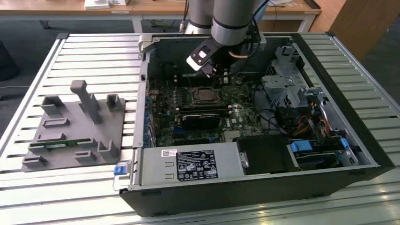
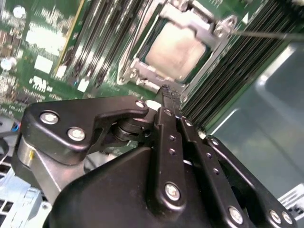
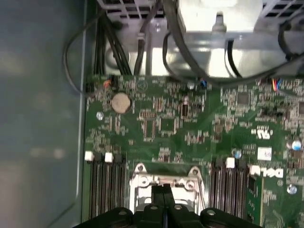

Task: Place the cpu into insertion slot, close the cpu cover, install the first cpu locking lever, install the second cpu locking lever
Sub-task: 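Close the cpu cover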

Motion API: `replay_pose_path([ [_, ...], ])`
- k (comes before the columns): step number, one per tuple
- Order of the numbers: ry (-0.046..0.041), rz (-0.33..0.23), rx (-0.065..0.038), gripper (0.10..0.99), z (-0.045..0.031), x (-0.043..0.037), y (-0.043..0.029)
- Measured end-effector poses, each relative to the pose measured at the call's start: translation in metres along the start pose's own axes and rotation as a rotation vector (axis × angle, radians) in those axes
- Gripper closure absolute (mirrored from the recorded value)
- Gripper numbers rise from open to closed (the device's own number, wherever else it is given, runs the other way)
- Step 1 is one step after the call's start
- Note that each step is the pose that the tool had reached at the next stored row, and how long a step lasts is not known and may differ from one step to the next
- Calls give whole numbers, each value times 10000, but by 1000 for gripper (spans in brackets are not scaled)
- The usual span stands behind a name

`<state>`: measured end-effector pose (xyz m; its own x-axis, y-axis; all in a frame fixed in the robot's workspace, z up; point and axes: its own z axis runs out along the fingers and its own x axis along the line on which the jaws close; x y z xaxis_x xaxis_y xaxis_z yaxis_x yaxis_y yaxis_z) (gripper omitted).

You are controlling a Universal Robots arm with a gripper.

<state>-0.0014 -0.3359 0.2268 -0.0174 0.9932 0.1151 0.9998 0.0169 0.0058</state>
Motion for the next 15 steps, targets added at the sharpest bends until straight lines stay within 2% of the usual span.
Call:
replay_pose_path([
  [4,0,0,7,980,21,-1,-84],
  [10,1,7,64,980,107,-10,-138],
  [15,0,8,71,980,137,-12,-291],
])
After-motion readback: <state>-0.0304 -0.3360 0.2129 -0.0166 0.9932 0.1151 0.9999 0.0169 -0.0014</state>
